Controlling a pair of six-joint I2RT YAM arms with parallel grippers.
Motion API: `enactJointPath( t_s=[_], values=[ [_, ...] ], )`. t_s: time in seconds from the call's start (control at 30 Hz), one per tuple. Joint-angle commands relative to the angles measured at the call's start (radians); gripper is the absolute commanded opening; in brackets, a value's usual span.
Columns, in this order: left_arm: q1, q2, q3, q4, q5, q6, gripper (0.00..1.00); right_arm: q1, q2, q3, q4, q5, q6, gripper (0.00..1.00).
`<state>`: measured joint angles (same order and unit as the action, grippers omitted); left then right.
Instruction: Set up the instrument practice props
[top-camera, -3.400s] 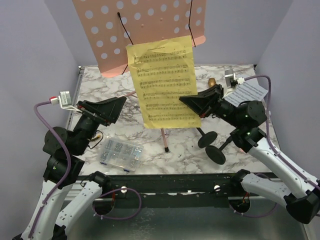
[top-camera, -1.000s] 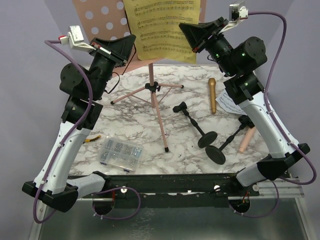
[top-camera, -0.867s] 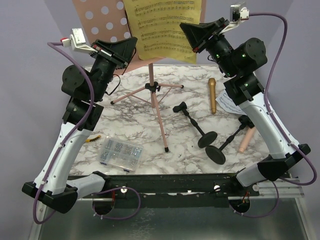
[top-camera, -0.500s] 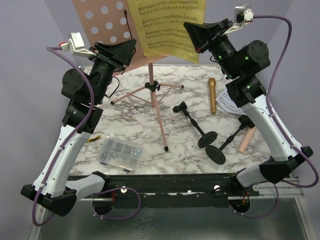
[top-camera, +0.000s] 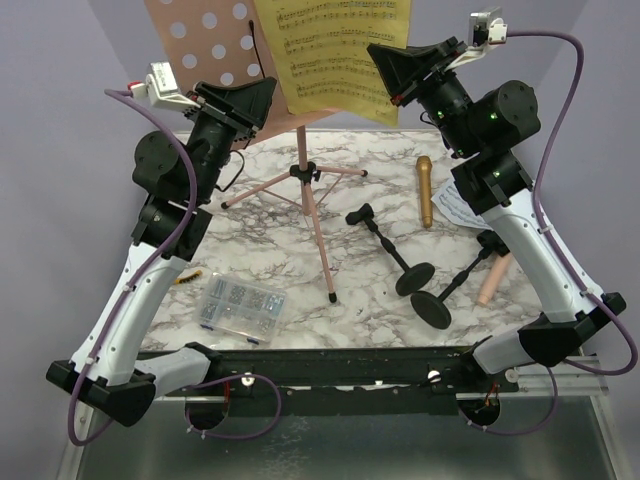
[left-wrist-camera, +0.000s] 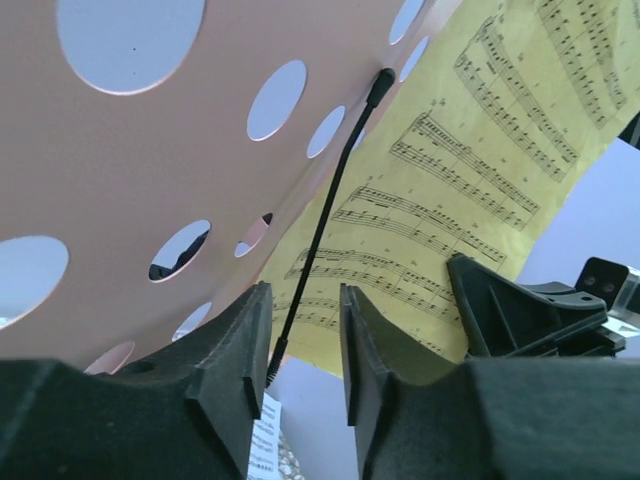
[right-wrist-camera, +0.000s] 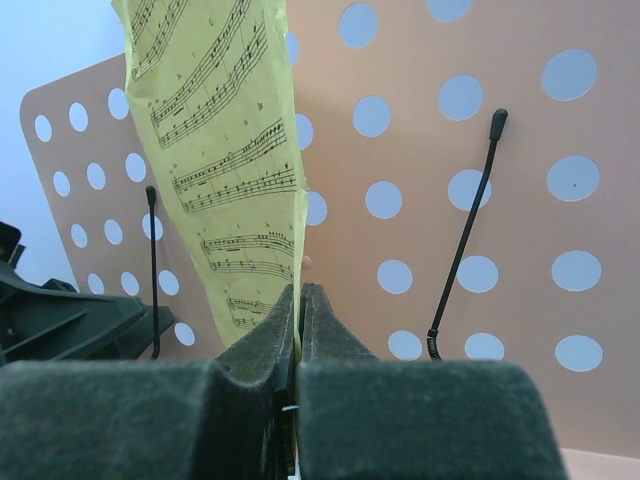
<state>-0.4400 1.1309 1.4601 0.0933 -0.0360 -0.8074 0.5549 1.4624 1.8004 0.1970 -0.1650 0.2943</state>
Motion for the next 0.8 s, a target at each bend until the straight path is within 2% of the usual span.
enactJointPath(
  t_s=[0.0, 0.17, 0.3, 0.43, 0.77],
  values=[
    [0.001, 0.037, 0.039, 0.036, 0.015, 0.013, 0.36, -0.006, -0.001, 0.018, 0.029, -0.002, -0.001, 0.01],
    [0.001, 0.048, 0.054, 0.045, 0.025, 0.013, 0.23, -0.006, -0.002, 0.012, 0.034, -0.011, 0.007, 0.01],
    [0.001, 0.044, 0.047, 0.078, 0.035, 0.026, 0.09, -0.006, 0.003, 0.015, 0.039, -0.01, 0.011, 0.01],
    [0.001, 0.027, 0.017, 0.136, 0.087, 0.058, 0.0, -0.006, 0.006, 0.013, 0.051, 0.015, 0.029, 0.01],
    [0.001, -0.001, -0.034, 0.235, 0.201, 0.164, 0.0, -0.006, 0.024, 0.004, 0.099, -0.052, 0.033, 0.01]
  ],
)
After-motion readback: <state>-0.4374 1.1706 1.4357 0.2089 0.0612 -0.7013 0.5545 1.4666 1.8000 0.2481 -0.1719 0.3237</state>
